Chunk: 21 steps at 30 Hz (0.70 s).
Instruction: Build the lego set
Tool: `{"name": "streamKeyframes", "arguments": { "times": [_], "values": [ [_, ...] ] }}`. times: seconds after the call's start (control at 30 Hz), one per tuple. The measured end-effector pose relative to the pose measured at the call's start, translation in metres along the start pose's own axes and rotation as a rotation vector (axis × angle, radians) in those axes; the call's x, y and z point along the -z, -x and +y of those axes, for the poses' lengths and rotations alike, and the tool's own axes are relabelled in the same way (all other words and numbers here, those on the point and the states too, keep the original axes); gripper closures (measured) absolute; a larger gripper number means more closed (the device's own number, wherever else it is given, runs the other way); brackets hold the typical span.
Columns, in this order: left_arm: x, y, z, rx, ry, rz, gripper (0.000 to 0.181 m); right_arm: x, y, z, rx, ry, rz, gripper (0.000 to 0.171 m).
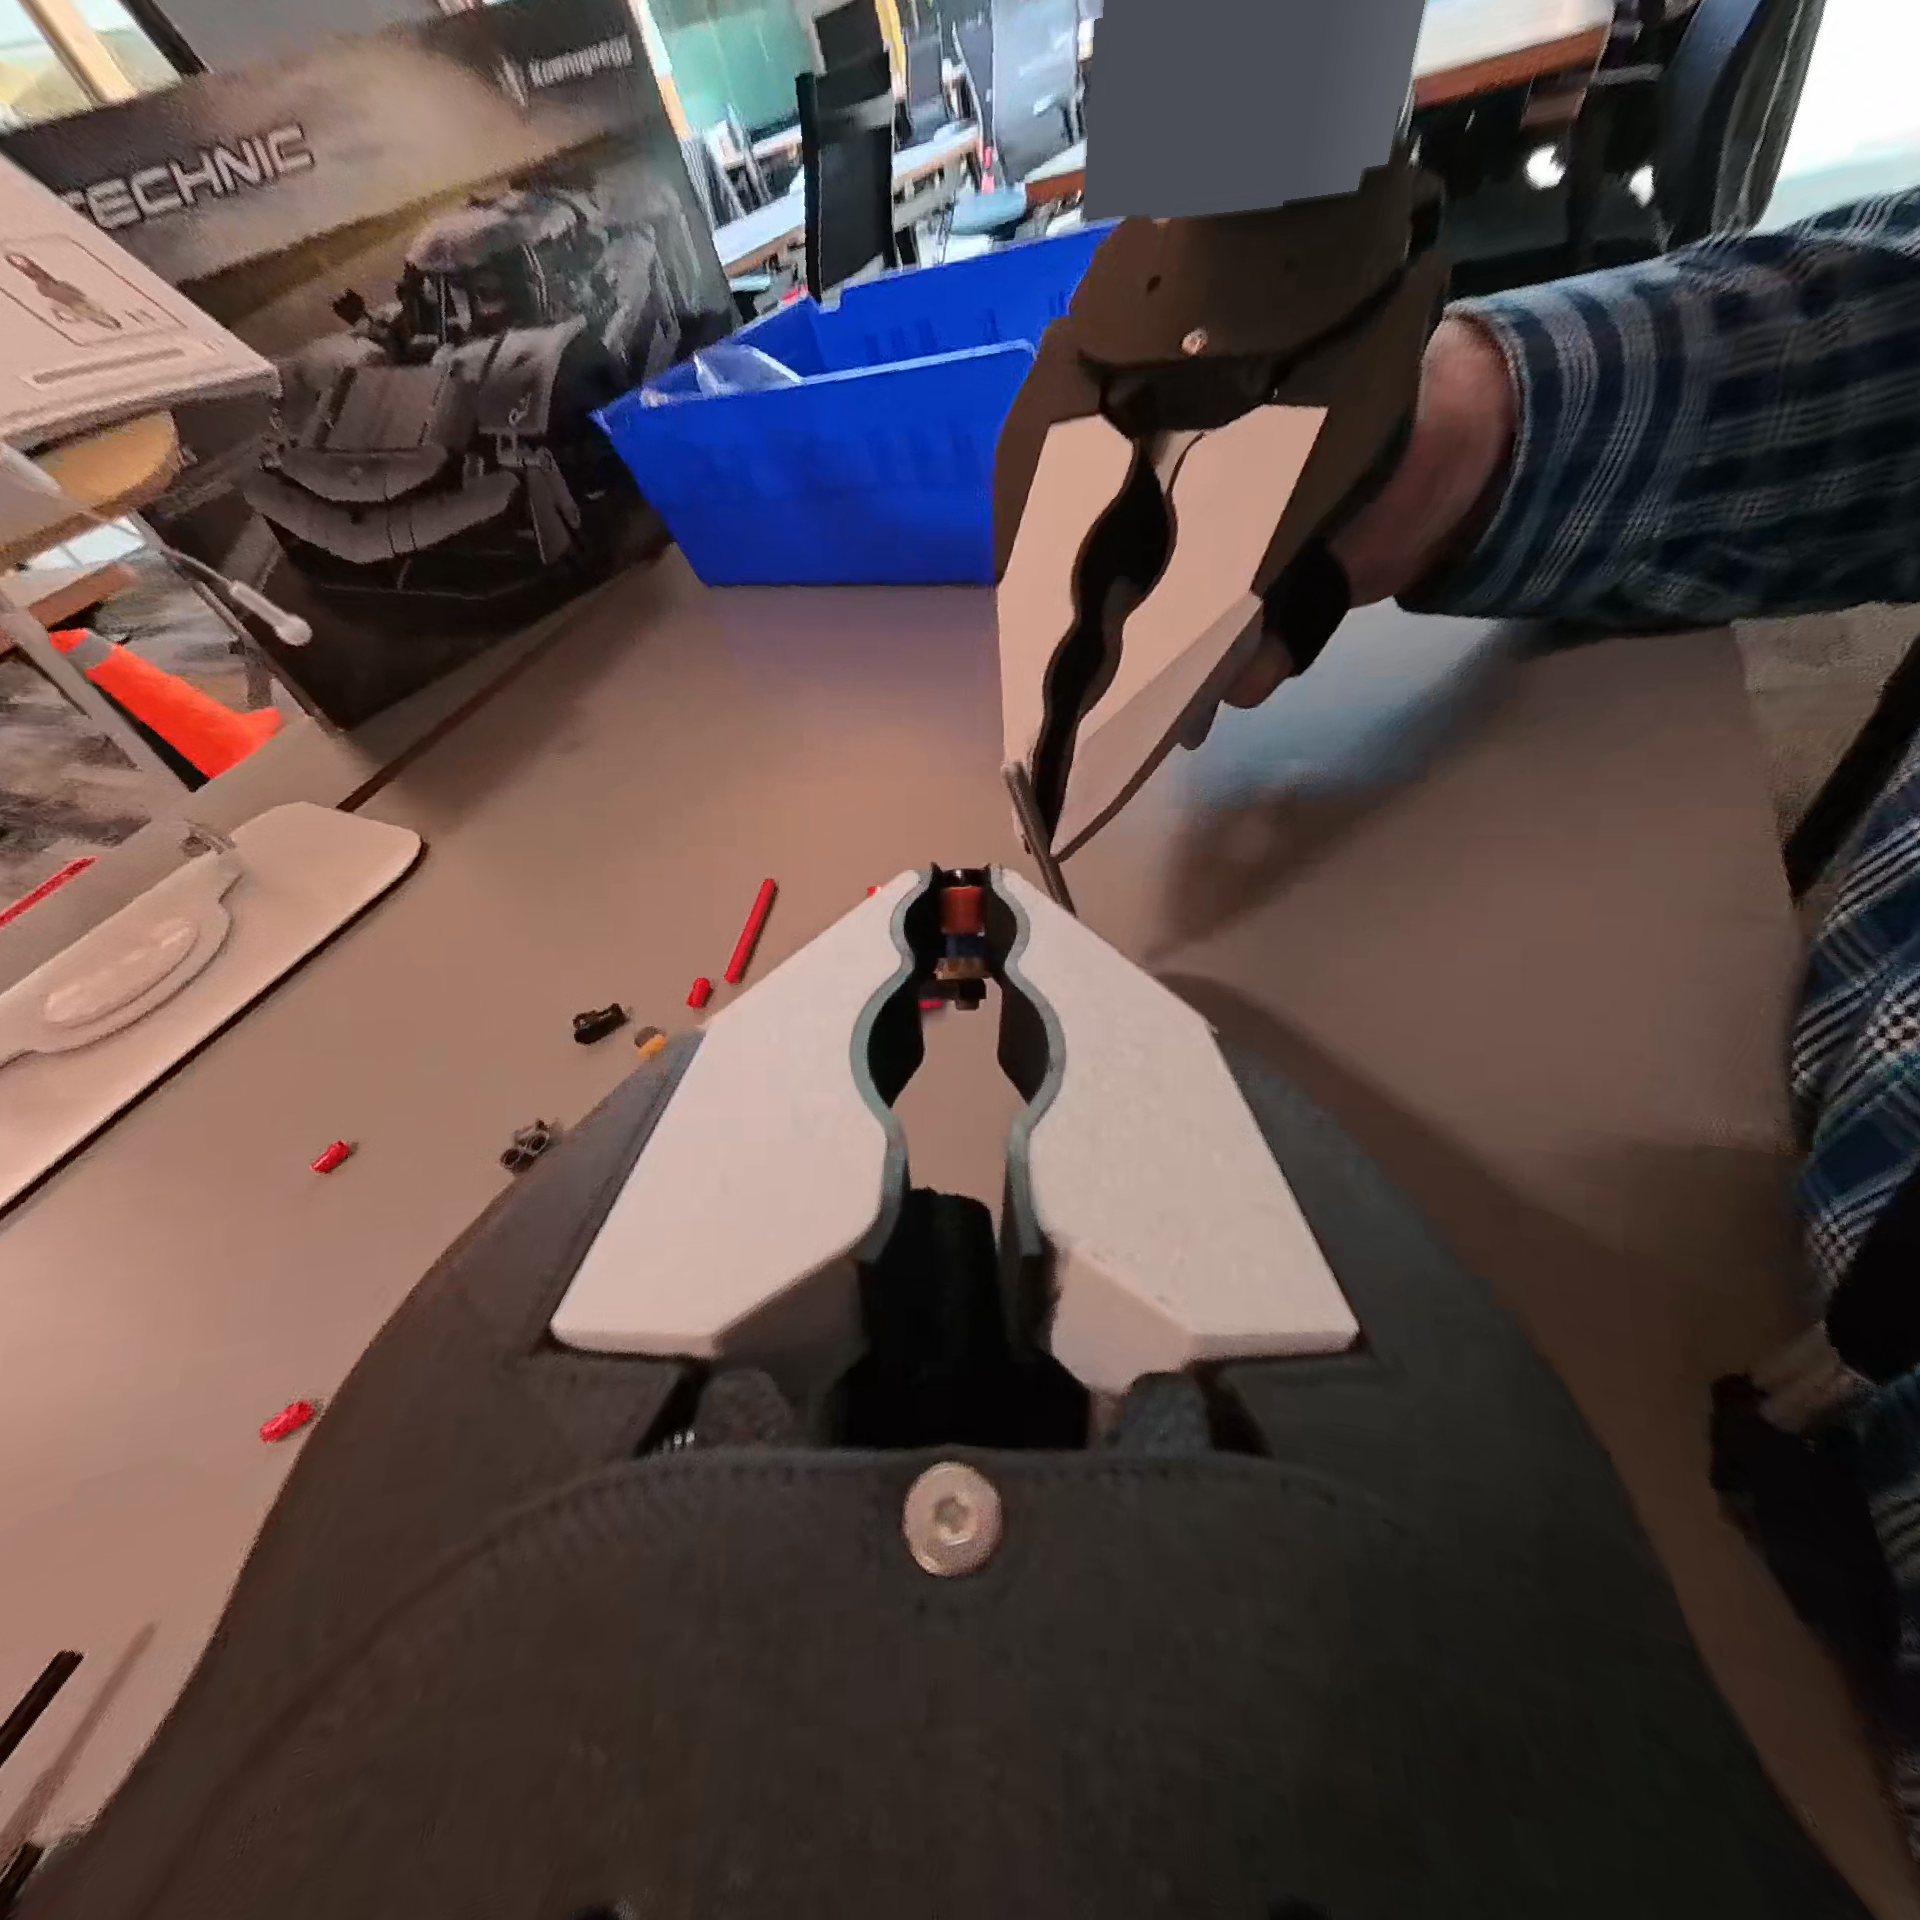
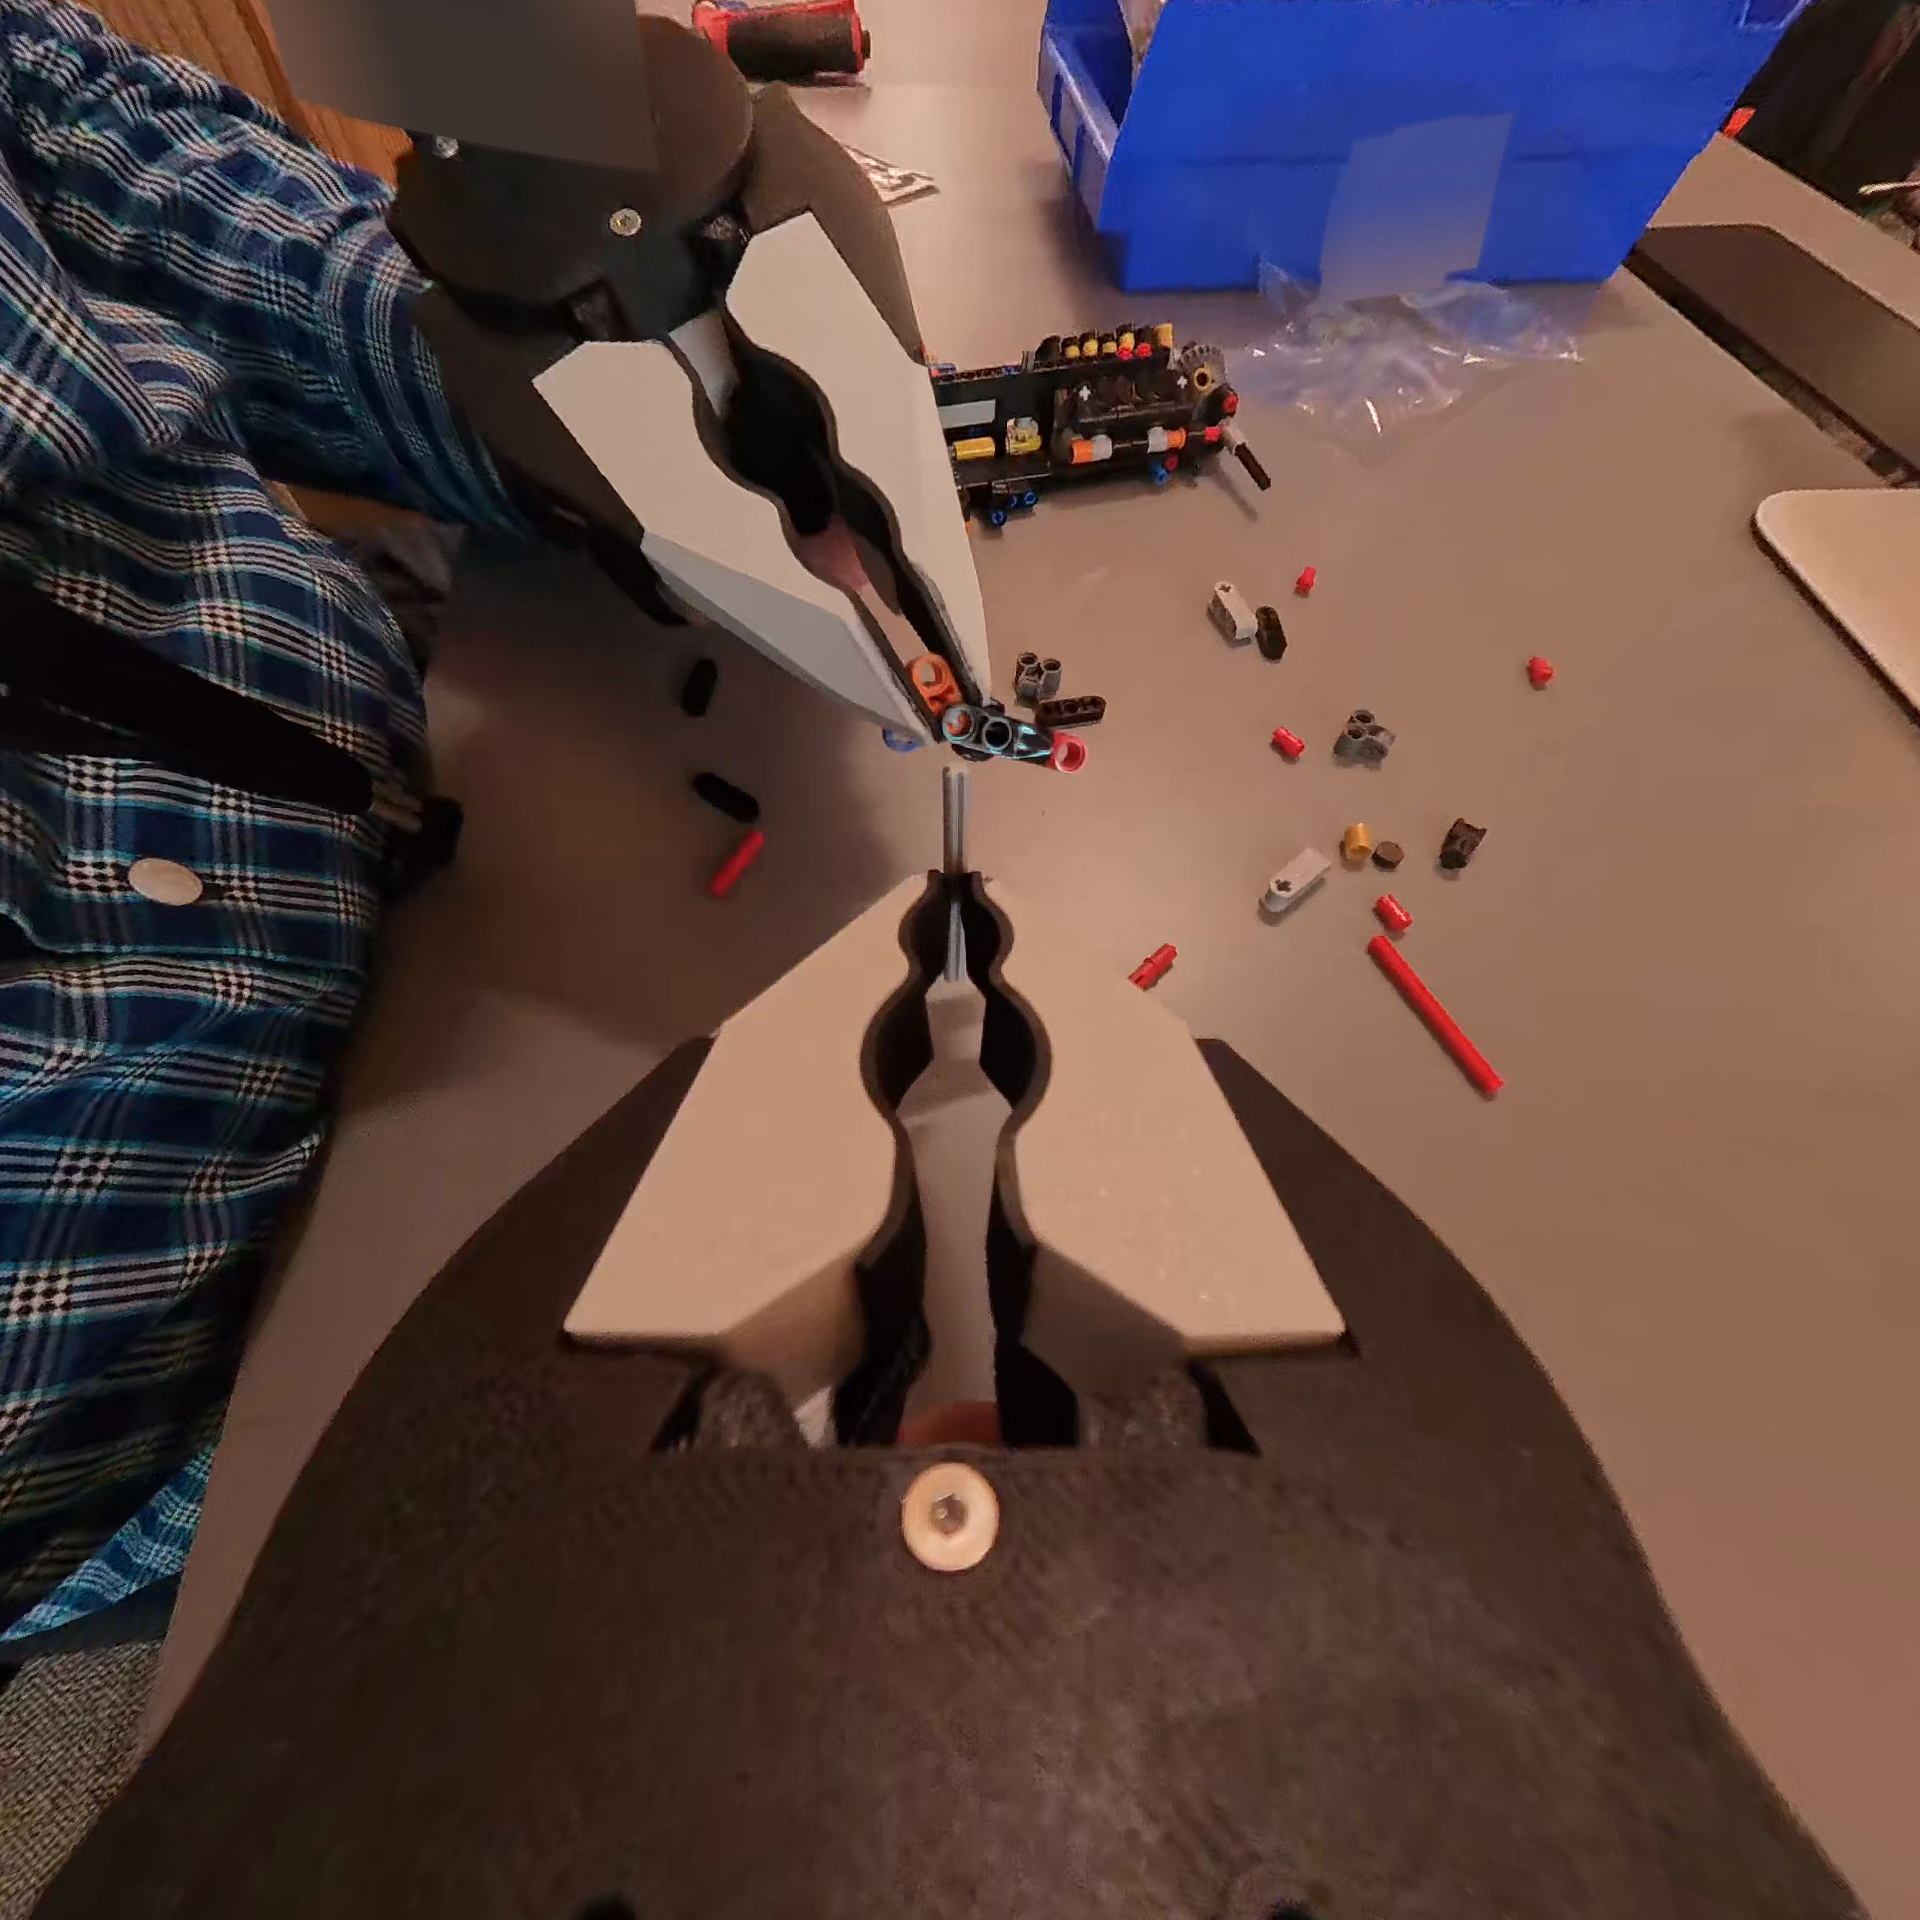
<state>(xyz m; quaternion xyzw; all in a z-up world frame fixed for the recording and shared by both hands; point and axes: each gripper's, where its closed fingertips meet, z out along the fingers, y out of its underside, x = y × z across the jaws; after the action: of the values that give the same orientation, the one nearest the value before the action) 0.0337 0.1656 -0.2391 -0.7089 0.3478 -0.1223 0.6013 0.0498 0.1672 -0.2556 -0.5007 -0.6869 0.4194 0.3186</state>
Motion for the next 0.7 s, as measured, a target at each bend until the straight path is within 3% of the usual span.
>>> {"name": "streamKeyframes", "arguments": {
  "times": [0.33, 0.6, 0.7],
  "values": [
    [0.003, 0.001, -0.01, 0.114, -0.094, 0.05, 0.175, 0.001, 0.007, 0.006, 0.012, 0.031, -0.019, 0.171],
    [-0.029, -0.015, 0.033, 0.053, 0.243, 0.1, 0.174, -0.001, 0.003, 0.03, -0.043, 0.133, -0.037, 0.171],
    [-0.031, -0.015, 0.04, 0.014, 0.288, 0.099, 0.174, -0.004, 0.001, 0.04, -0.028, 0.192, -0.022, 0.171]
  ]
}}
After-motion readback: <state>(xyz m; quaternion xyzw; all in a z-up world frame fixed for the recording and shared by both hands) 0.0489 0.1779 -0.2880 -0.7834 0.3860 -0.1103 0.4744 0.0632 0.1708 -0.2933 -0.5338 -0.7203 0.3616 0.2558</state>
